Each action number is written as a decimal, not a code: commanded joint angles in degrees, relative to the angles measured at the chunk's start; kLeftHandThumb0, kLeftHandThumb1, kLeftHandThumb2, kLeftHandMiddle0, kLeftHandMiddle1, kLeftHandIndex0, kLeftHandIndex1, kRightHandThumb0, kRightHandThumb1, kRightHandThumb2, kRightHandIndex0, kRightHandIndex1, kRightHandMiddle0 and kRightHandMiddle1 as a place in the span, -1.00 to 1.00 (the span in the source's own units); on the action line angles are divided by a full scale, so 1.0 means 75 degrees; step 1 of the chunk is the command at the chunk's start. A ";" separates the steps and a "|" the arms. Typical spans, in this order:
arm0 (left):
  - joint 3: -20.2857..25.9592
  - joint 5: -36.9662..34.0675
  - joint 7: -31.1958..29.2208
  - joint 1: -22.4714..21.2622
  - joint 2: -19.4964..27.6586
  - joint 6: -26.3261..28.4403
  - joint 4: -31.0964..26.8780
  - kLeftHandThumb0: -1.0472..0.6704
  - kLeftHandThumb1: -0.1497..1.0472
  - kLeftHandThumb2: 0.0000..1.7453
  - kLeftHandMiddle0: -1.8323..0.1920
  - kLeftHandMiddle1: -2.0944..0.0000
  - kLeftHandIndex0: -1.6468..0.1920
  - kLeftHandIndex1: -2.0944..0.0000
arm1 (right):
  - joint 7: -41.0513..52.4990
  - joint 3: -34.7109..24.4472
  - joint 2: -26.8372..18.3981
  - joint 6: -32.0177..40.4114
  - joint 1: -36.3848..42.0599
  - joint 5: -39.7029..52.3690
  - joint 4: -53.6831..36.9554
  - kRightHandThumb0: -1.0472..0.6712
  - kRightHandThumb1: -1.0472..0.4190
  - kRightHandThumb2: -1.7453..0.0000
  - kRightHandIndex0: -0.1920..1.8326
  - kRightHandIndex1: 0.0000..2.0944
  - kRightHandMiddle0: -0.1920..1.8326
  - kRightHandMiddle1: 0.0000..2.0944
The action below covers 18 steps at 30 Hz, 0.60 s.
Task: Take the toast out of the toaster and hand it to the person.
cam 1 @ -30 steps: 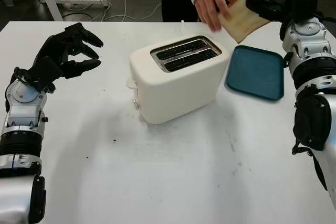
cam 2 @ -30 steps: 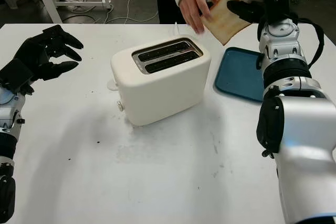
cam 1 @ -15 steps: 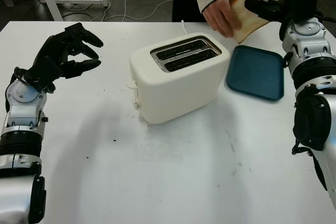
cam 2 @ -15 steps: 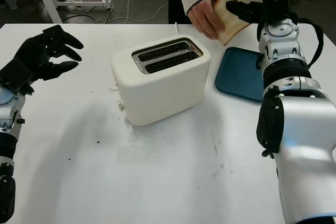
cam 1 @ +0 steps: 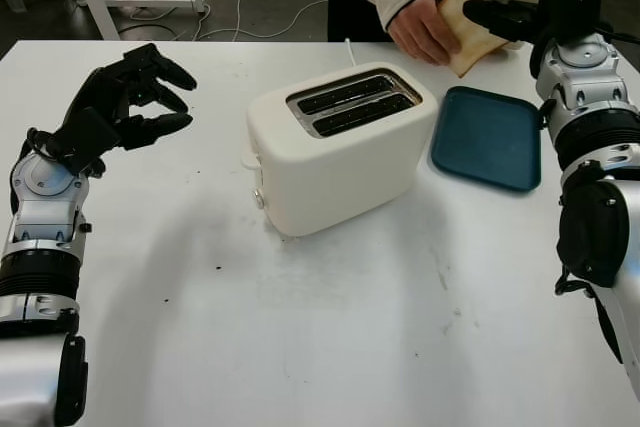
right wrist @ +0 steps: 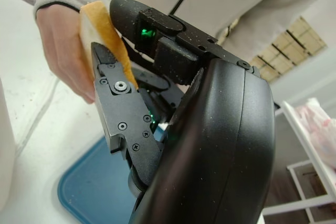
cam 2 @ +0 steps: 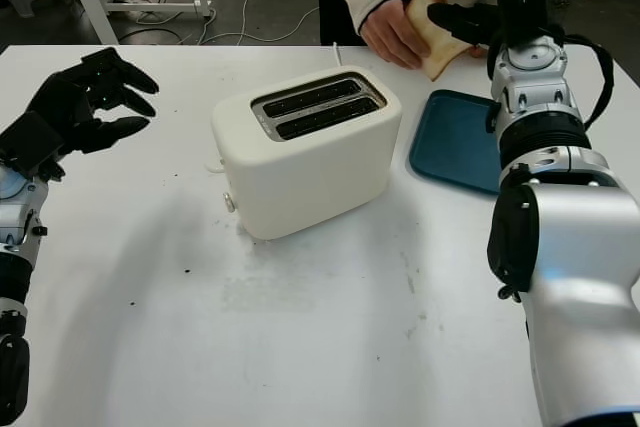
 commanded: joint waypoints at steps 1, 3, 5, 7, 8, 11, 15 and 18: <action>-0.0005 0.0003 0.0018 -0.0017 -0.0018 0.0021 0.0004 -1.00 0.78 -1.00 0.43 -0.33 0.39 -0.22 | 0.0058 -0.0070 0.0020 -0.0042 0.0013 0.0146 0.0001 0.12 -0.63 1.00 0.19 -0.38 0.45 -0.97; 0.0003 -0.0020 0.0011 -0.0001 -0.0024 0.0066 -0.0027 -1.00 0.77 -1.00 0.43 -0.33 0.39 -0.22 | 0.0081 -0.0120 0.0031 0.0014 -0.0013 0.0180 -0.0010 0.12 -0.61 1.00 0.20 -0.38 0.46 -0.97; 0.0005 -0.0021 -0.0009 0.0000 -0.0016 0.0006 0.0001 -1.00 0.77 -1.00 0.43 -0.33 0.40 -0.22 | 0.0086 -0.0073 0.0022 0.0050 -0.0030 0.0108 -0.0030 0.10 -0.60 1.00 0.18 -0.38 0.44 -0.98; 0.0014 -0.0034 -0.0019 0.0002 -0.0023 -0.0054 0.0031 -1.00 0.78 -1.00 0.43 -0.33 0.40 -0.22 | 0.0143 -0.0061 0.0027 0.0074 -0.0042 0.0103 -0.0069 0.04 -0.58 1.00 0.07 -0.43 0.28 -0.99; 0.0016 -0.0034 -0.0015 0.0011 -0.0021 -0.0046 0.0022 -1.00 0.78 -1.00 0.43 -0.33 0.40 -0.22 | 0.0368 -0.0103 0.0029 0.0033 -0.0023 0.0184 -0.0119 0.01 -0.57 1.00 0.02 -0.46 0.20 -1.00; 0.0019 -0.0017 0.0012 0.0044 -0.0005 0.0015 -0.0020 -1.00 0.78 -1.00 0.43 -0.33 0.40 -0.23 | 0.0820 -0.0023 0.0009 -0.0139 0.0071 0.0193 -0.0317 -0.16 -0.59 0.99 -0.43 -0.70 -0.35 -1.00; 0.0063 0.0001 0.0078 0.0087 0.0013 -0.0096 0.0058 -1.00 0.79 -0.99 0.43 -0.34 0.40 -0.24 | 0.1161 0.0207 -0.0052 -0.0667 0.0492 0.0129 -0.0858 -0.48 -0.62 0.99 -0.69 -0.84 -0.64 -1.00; 0.0119 -0.0015 0.0128 0.0139 0.0014 -0.0157 0.0125 -1.00 0.79 -0.99 0.41 -0.32 0.39 -0.23 | 0.1570 0.0268 -0.0033 -0.1209 0.1053 0.0255 -0.1516 -0.53 -0.68 0.98 -0.79 -0.94 -0.78 -1.00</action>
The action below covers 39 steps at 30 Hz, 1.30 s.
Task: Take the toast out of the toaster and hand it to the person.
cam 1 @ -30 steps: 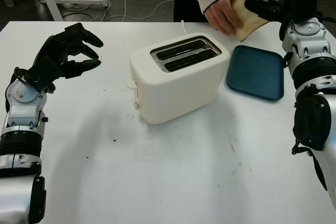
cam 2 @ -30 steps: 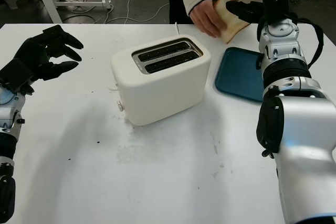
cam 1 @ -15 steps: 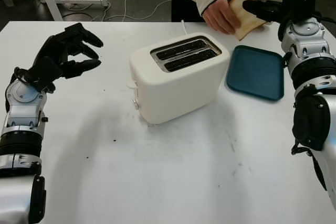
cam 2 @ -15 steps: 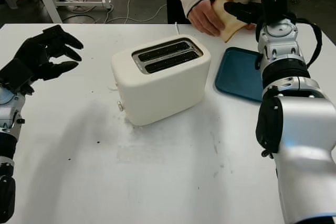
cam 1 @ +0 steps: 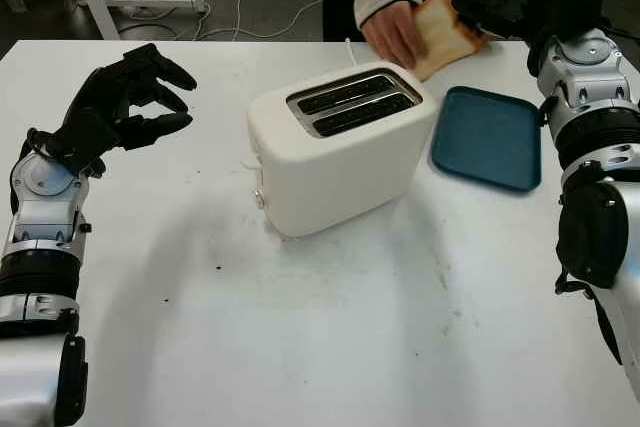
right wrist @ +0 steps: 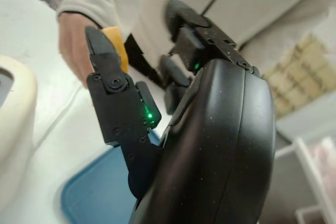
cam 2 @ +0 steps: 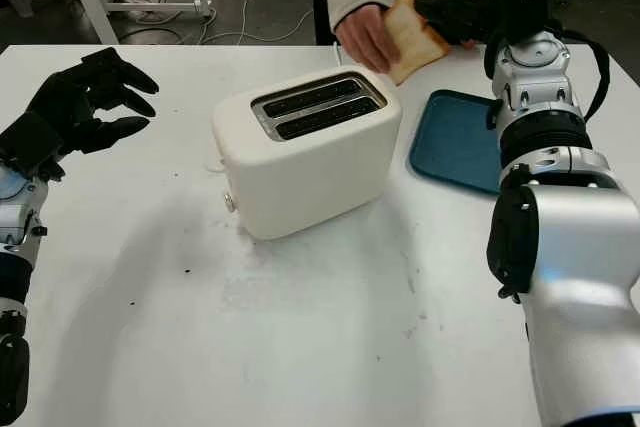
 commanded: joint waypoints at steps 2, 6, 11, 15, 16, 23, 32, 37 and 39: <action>0.0099 0.0015 0.0166 0.0219 0.0020 -0.0086 -0.0041 -1.00 0.79 -0.99 0.40 -0.32 0.38 -0.22 | 0.0257 0.0012 0.0049 -0.0609 0.0906 0.0220 -0.0937 -0.60 -0.69 0.99 -0.81 -0.99 -0.81 -1.00; 0.0110 0.0115 0.0379 0.0701 0.0042 -0.0006 -0.0660 -1.00 0.79 -0.96 0.42 -0.30 0.39 -0.21 | 0.0610 -0.0080 0.0227 -0.0705 0.2841 0.0717 -0.3359 -0.67 -0.75 0.98 -0.80 -1.00 -0.78 -0.99; 0.0326 0.0068 0.1064 0.1648 -0.0182 0.0984 -0.2232 -1.00 0.79 -0.96 0.55 -0.38 0.54 -0.30 | 0.0930 -0.0311 0.0814 0.0199 0.5558 0.2043 -0.6694 -0.60 -0.81 0.97 -0.75 -0.97 -0.77 -0.98; 0.0498 -0.0202 0.1303 0.2180 -0.0423 0.1638 -0.3088 -1.00 0.79 -0.94 0.76 -0.52 0.76 -0.45 | 0.0732 -0.0311 0.1364 0.0674 0.7070 0.2600 -0.8325 -0.58 -0.83 0.89 -0.74 -0.96 -0.76 -0.98; 0.0536 -0.0324 0.1263 0.2319 -0.0480 0.1781 -0.3313 -1.00 0.79 -0.94 0.78 -0.54 0.78 -0.46 | 0.0640 -0.0305 0.1486 0.0785 0.7388 0.2651 -0.8670 -0.59 -0.83 0.88 -0.73 -0.96 -0.75 -0.98; 0.0431 -0.0306 0.1188 0.3244 -0.0817 0.1631 -0.4170 -1.00 0.77 -0.99 0.67 -0.41 0.60 -0.26 | 0.0063 -0.0149 0.2240 0.1102 0.9028 0.2584 -1.0222 -0.57 -0.83 0.78 -0.54 -0.90 -0.54 -0.93; 0.0265 -0.0348 0.0920 0.3799 -0.1253 0.0767 -0.3756 -1.00 0.79 -0.96 0.78 -0.36 0.78 -0.27 | -0.0469 0.0242 0.2865 0.1455 1.0077 0.2515 -1.1095 -0.59 -0.83 0.69 -0.52 -0.95 -0.53 -0.97; 0.0260 -0.0355 0.1029 0.3968 -0.1506 0.0895 -0.3889 -1.00 0.79 -0.96 0.77 -0.42 0.79 -0.35 | -0.0642 0.0617 0.2961 0.1962 1.0206 0.2324 -1.1026 -0.65 -0.83 0.69 -0.52 -0.97 -0.52 -0.98; 0.0156 -0.0314 0.1120 0.4109 -0.1624 0.1313 -0.4101 -1.00 0.78 -0.97 0.74 -0.46 0.75 -0.40 | -0.0837 0.0732 0.3098 0.2401 1.0197 0.2394 -1.1030 -0.68 -0.83 0.71 -0.52 -0.97 -0.52 -0.99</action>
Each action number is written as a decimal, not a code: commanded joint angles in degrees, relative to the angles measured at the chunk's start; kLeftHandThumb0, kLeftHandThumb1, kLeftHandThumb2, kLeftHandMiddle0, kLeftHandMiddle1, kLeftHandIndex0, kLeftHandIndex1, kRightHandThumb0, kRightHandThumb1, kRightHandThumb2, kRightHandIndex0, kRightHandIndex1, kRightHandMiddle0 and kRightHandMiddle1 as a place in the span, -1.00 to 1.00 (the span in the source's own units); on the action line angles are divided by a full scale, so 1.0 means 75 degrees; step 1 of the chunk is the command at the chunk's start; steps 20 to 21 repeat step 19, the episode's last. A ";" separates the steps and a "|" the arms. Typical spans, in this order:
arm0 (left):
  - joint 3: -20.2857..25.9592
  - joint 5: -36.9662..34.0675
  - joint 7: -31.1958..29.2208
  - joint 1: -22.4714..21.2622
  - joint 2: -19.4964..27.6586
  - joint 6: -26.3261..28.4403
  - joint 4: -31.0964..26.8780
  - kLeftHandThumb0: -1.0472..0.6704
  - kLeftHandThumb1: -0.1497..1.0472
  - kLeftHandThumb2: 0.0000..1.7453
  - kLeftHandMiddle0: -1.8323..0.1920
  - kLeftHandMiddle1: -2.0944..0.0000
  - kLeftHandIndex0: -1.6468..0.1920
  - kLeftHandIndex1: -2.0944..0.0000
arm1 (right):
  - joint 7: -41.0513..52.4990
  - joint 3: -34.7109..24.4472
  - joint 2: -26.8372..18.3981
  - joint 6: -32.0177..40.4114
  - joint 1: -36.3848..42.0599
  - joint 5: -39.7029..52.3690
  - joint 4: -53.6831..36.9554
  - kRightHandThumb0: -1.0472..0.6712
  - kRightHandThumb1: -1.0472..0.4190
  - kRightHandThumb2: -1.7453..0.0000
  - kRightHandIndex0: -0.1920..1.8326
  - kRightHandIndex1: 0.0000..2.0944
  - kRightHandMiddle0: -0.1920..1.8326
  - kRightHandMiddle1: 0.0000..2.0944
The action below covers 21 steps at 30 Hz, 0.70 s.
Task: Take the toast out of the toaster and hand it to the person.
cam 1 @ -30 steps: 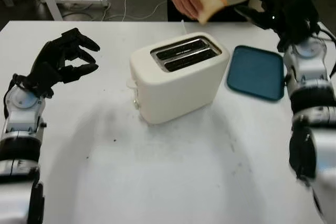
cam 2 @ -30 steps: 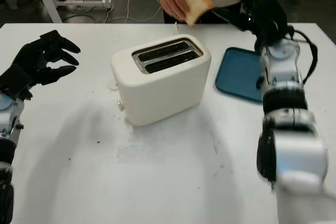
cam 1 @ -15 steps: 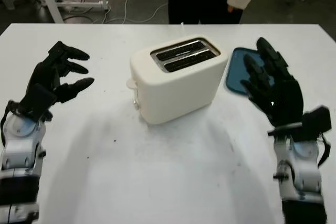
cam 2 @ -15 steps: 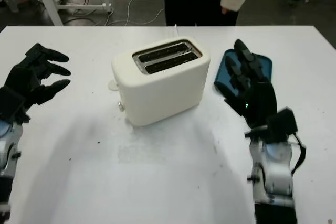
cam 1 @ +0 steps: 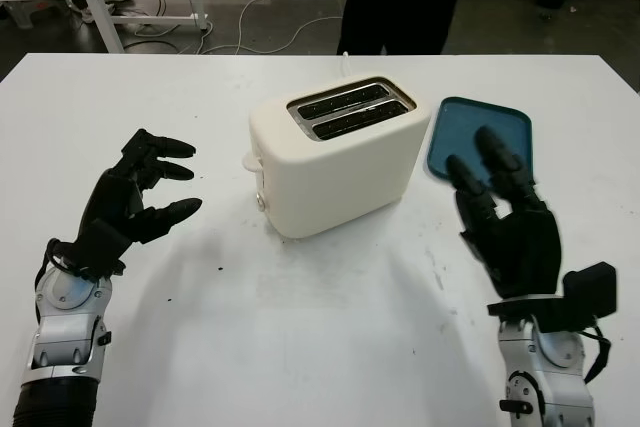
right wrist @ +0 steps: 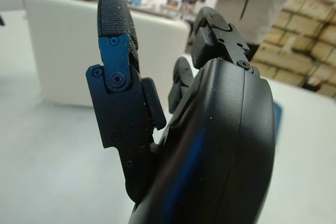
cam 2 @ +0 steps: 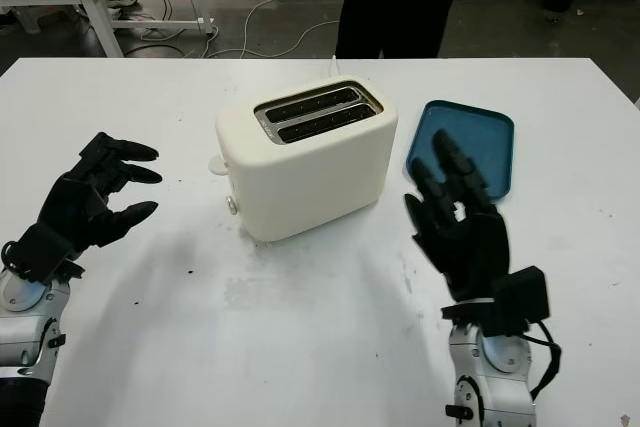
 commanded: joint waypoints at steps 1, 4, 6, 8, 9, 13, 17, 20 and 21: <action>-0.0157 -0.0013 0.0053 0.0195 -0.0161 0.0315 -0.0140 -1.00 0.78 -0.98 0.74 -0.47 0.75 -0.41 | -0.0175 0.0118 0.0170 0.0342 0.0005 -0.0010 0.0021 -0.69 -0.83 0.72 -0.52 -0.97 -0.52 -0.99; -0.0298 0.0000 0.0020 0.0273 -0.0293 0.0471 -0.0139 -1.00 0.77 -0.99 0.70 -0.47 0.70 -0.41 | -0.0351 0.0282 0.0300 0.0385 -0.0020 -0.0197 0.0111 -0.67 -0.83 0.72 -0.54 -0.99 -0.55 -1.00; -0.0344 0.0050 0.0057 0.0285 -0.0320 0.0552 -0.0193 -1.00 0.76 -1.00 0.69 -0.47 0.68 -0.40 | -0.0438 0.0372 0.0309 0.0361 -0.0008 -0.0394 0.0131 -0.68 -0.83 0.71 -0.55 -0.99 -0.56 -1.00; -0.0357 0.0071 0.0070 0.0279 -0.0328 0.0600 -0.0221 -1.00 0.75 -1.00 0.69 -0.47 0.68 -0.40 | -0.0513 0.0428 0.0317 0.0391 0.0008 -0.0530 0.0104 -0.68 -0.83 0.69 -0.55 -1.00 -0.57 -1.00; -0.0363 0.0066 0.0054 0.0270 -0.0339 0.0574 -0.0199 -1.00 0.75 -1.00 0.69 -0.47 0.68 -0.41 | -0.0581 0.0454 0.0336 0.0411 0.0011 -0.0614 0.0091 -0.68 -0.83 0.68 -0.56 -1.00 -0.58 -1.00; -0.0421 0.0127 0.0040 0.0282 -0.0345 0.0600 -0.0221 -1.00 0.77 -0.99 0.70 -0.49 0.69 -0.42 | -0.0747 0.0525 0.0360 0.0352 0.0003 -0.0882 0.0145 -0.68 -0.83 0.68 -0.56 -1.00 -0.58 -1.00; -0.0447 0.0071 0.0015 0.0288 -0.0357 0.0634 -0.0237 -1.00 0.77 -1.00 0.68 -0.47 0.67 -0.40 | -0.0790 0.0526 0.0466 0.0243 -0.0014 -0.0899 0.0207 -0.69 -0.83 0.70 -0.59 -1.00 -0.61 -1.00; -0.0444 0.0026 0.0005 0.0293 -0.0361 0.0709 -0.0281 -1.00 0.77 -1.00 0.68 -0.46 0.66 -0.39 | -0.0840 0.0520 0.0501 0.0175 -0.0027 -0.0944 0.0227 -0.68 -0.83 0.72 -0.60 -1.00 -0.62 -1.00; -0.0444 0.0026 0.0005 0.0293 -0.0361 0.0709 -0.0281 -1.00 0.77 -1.00 0.68 -0.46 0.66 -0.39 | -0.0840 0.0520 0.0501 0.0175 -0.0027 -0.0944 0.0227 -0.68 -0.83 0.72 -0.60 -1.00 -0.62 -1.00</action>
